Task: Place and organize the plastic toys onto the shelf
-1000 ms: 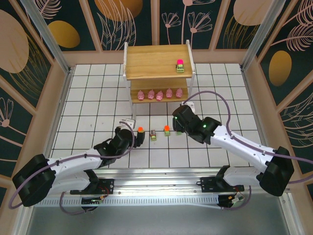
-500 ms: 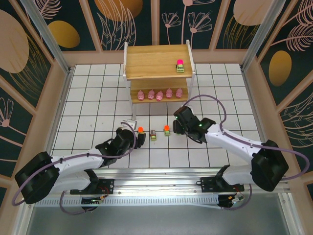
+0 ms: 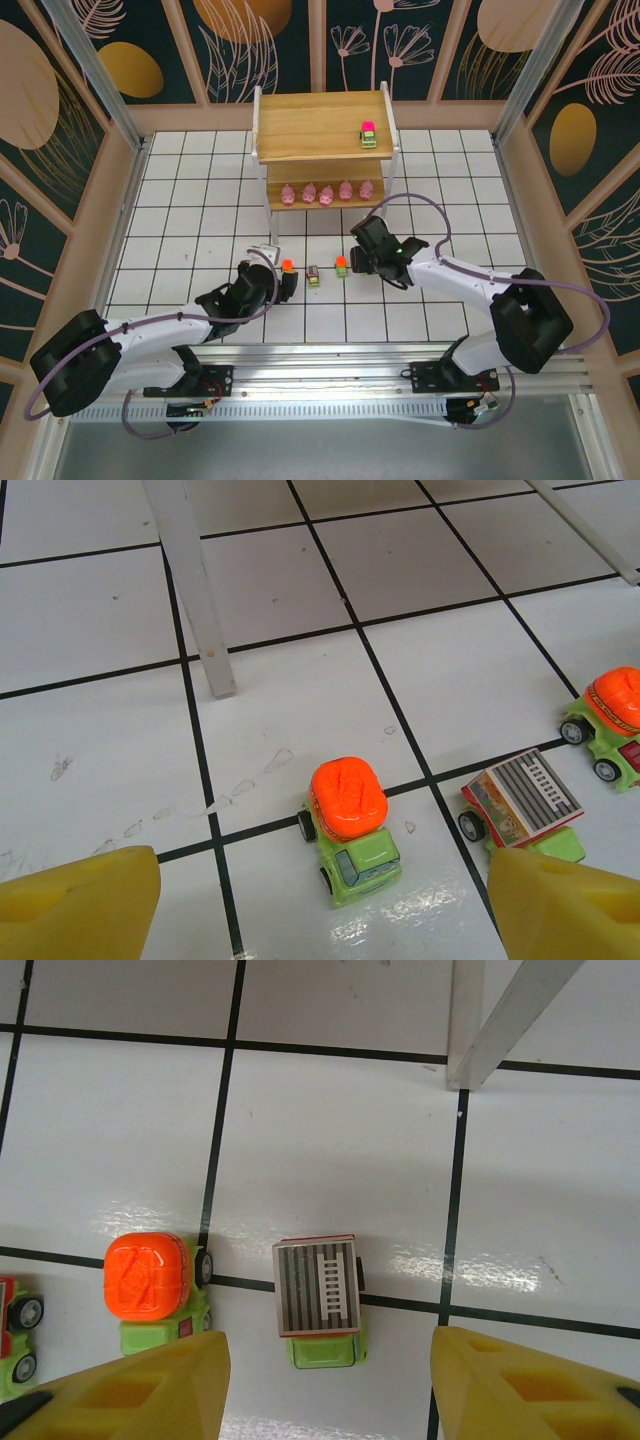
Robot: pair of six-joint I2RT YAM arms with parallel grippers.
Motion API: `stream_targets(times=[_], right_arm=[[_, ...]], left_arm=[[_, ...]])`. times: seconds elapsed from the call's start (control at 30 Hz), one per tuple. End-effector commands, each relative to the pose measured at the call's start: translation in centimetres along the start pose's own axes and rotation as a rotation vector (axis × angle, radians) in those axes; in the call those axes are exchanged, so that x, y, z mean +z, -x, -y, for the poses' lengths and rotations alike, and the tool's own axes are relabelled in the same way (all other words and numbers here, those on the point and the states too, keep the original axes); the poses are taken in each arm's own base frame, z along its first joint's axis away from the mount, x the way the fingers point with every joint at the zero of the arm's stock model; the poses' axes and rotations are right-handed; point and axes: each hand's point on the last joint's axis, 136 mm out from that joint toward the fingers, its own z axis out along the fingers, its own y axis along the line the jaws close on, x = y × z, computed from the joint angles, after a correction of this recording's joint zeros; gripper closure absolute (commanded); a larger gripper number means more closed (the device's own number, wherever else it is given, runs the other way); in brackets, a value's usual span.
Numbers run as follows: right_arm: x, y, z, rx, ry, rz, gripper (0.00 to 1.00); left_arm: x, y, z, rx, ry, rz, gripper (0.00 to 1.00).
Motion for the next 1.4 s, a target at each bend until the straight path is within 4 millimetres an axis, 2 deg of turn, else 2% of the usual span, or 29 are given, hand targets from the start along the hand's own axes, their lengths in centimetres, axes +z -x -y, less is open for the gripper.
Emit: stream_targets(times=[0.0,0.37,1.0,1.37], right_arm=[[0.0,1.4,-0.5,-0.017,0.013,0.026,0.44],[0.5,1.3,-0.1,-0.026,0.012,0.012,0.43],[2.5,0.3,-0.8,-0.074,0.029,-0.044,0.44],[3.3,-0.1,-0.4,-0.083,0.02,-0.062,0.51]], left_arm=[[0.0,1.1,0.1,-0.026,0.004,0.03,0.15],[0.0,1.2,-0.1,-0.025,0.014,0.031,0.15],[0.2,1.0,-0.2,-0.018,0.025,0.023,0.15],[0.3,0.9,-0.1,-0.017,0.026,0.02,0.15]])
